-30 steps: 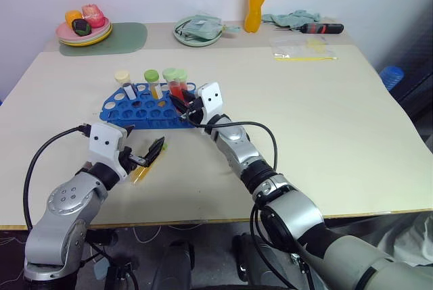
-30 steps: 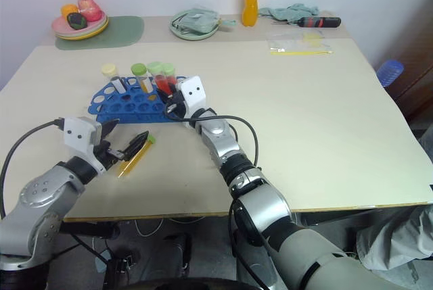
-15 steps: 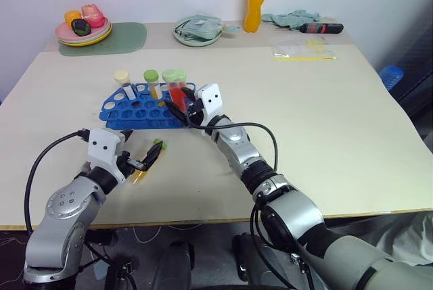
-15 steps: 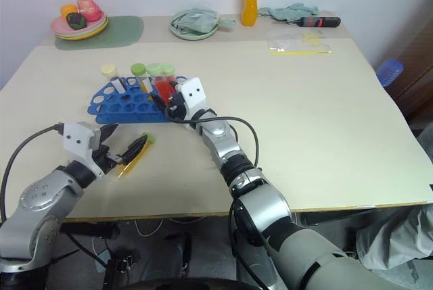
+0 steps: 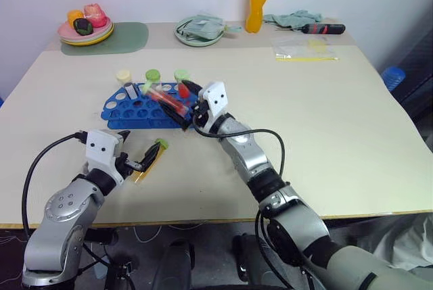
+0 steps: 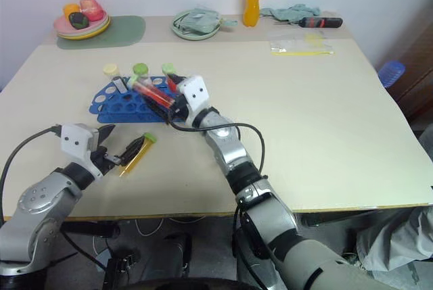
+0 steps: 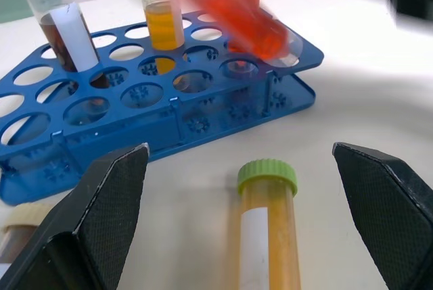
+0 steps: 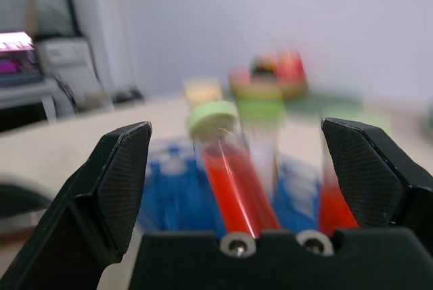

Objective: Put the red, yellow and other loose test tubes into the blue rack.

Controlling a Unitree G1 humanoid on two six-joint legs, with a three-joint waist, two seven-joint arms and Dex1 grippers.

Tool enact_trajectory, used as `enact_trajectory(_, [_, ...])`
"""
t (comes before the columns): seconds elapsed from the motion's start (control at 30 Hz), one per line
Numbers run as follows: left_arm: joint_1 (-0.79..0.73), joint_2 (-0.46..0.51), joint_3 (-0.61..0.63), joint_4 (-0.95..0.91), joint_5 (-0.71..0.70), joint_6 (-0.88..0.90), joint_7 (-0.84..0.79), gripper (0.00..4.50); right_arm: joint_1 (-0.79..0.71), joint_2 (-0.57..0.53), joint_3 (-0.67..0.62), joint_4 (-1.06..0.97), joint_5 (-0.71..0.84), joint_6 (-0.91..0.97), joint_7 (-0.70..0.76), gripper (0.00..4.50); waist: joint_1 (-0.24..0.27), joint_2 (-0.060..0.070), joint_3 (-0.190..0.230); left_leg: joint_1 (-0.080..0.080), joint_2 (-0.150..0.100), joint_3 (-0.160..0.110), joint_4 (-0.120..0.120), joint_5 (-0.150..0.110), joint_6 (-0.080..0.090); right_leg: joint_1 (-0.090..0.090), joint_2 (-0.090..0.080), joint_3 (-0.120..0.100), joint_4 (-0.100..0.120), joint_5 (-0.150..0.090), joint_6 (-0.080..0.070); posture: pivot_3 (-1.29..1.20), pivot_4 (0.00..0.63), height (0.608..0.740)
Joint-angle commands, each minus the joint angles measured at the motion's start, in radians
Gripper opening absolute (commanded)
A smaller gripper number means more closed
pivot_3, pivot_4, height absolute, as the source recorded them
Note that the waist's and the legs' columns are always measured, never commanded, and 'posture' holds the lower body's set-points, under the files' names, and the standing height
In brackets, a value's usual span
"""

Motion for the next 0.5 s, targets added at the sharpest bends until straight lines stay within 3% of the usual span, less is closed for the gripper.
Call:
enact_trajectory(0.03, [-0.009,0.010,0.010,-0.038,0.000,-0.001,0.004,4.50,-0.012,0.034,-0.015,-0.118,0.020,0.067,-0.010,4.45,-0.001,0.000,0.000,0.000,0.000,0.000,0.000,0.000,0.000,-0.001,0.000,0.000,0.000,0.000,0.000,0.00,0.150,0.740])
enact_trajectory(0.33, [-0.002,0.022,0.010,-0.008,0.034,-0.010,0.003,4.50,0.013,-0.001,0.036,-0.189,-0.053,0.099,-0.009,4.45,0.001,0.000,0.000,0.000,0.000,0.000,0.000,0.000,0.000,-0.001,0.000,0.000,0.001,0.000,-0.001,0.00,0.150,0.740])
enact_trajectory(0.5, [0.027,0.041,0.040,0.016,0.045,-0.035,-0.019,4.50,-0.032,-0.092,0.086,-0.290,-0.100,0.268,0.072,4.45,0.002,0.000,0.000,0.000,0.000,0.000,0.000,0.000,0.000,-0.001,0.000,0.000,0.001,0.000,-0.001,0.00,0.150,0.740])
